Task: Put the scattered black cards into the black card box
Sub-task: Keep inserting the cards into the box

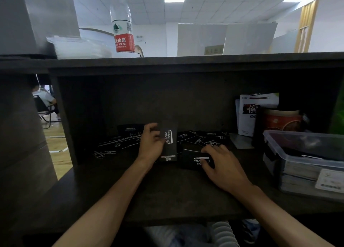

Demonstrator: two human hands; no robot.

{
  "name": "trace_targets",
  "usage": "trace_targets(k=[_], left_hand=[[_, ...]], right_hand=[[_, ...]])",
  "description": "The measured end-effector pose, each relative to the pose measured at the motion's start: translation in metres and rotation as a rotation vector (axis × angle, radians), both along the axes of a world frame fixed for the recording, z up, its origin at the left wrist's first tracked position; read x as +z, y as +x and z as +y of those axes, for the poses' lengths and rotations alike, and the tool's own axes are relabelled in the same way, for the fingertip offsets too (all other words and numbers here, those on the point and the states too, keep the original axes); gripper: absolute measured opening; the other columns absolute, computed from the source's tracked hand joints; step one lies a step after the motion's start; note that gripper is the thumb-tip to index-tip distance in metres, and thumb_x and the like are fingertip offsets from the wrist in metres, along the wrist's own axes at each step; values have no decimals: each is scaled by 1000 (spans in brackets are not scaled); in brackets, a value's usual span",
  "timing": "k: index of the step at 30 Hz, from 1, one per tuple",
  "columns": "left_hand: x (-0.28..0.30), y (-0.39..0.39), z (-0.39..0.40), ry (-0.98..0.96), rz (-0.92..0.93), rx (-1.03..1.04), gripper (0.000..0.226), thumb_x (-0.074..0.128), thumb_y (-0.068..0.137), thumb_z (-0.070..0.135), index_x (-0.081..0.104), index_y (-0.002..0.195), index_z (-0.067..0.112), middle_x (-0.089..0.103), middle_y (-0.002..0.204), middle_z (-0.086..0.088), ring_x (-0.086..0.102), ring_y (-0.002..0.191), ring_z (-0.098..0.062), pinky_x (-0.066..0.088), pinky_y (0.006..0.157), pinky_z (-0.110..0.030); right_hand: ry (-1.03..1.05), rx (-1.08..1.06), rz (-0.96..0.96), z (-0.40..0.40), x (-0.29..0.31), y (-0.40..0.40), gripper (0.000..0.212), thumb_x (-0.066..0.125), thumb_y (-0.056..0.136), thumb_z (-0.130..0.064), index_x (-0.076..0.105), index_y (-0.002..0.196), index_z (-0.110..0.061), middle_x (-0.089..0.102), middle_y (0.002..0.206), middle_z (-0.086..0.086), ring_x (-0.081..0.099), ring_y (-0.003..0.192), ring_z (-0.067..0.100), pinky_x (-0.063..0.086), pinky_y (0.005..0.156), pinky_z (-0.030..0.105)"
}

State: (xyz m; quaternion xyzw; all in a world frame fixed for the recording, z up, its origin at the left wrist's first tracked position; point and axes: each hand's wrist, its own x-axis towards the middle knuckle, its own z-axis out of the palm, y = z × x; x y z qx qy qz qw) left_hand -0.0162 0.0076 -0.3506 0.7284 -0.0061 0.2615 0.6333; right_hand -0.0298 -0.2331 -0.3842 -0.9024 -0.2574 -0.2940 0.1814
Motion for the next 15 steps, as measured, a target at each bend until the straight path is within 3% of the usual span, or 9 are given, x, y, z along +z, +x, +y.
trace_targets(k=[2,4,6,9,12,15], left_hand=[[0,0,-4,13,-44,6,80,65,84,-7,30,143,36,64,100,-3,68,78,0,53,66,-17],[1,-3,-8,-7,-62,-72,89,63,85,-9,27,143,48,60,106,-4,70,86,-5,57,70,-22],[-1,-7,-16,-18,-39,-169,77,60,88,-9,39,133,50,57,117,-6,69,97,-16,58,71,-25],[-8,-13,-28,-5,55,-267,47,52,93,-6,50,119,33,59,120,-11,68,96,-21,57,70,-27],[-14,-16,-32,422,80,-251,27,45,98,2,61,111,20,64,111,-3,63,94,-12,52,75,-18],[-17,-19,-32,731,90,-267,30,44,97,5,69,107,19,59,105,7,56,104,-7,40,84,-10]], right_hand=[[-1,-3,3,0,0,0,24,53,91,-45,48,114,-39,58,109,-13,43,95,2,43,77,26],[2,-7,6,0,0,0,22,53,91,-45,49,112,-39,58,109,-13,43,95,2,43,77,26],[11,-22,7,0,1,-1,23,55,91,-44,50,112,-37,55,112,-11,45,97,4,46,81,28],[37,-61,20,0,2,-2,30,60,90,-43,48,116,-34,48,117,-9,44,101,5,45,85,26],[78,-74,40,0,2,-3,39,66,87,-42,41,117,-33,49,116,-8,47,100,6,44,83,25],[78,-82,71,0,2,-5,48,65,88,-42,37,127,-35,54,120,-4,51,104,10,47,90,33]])
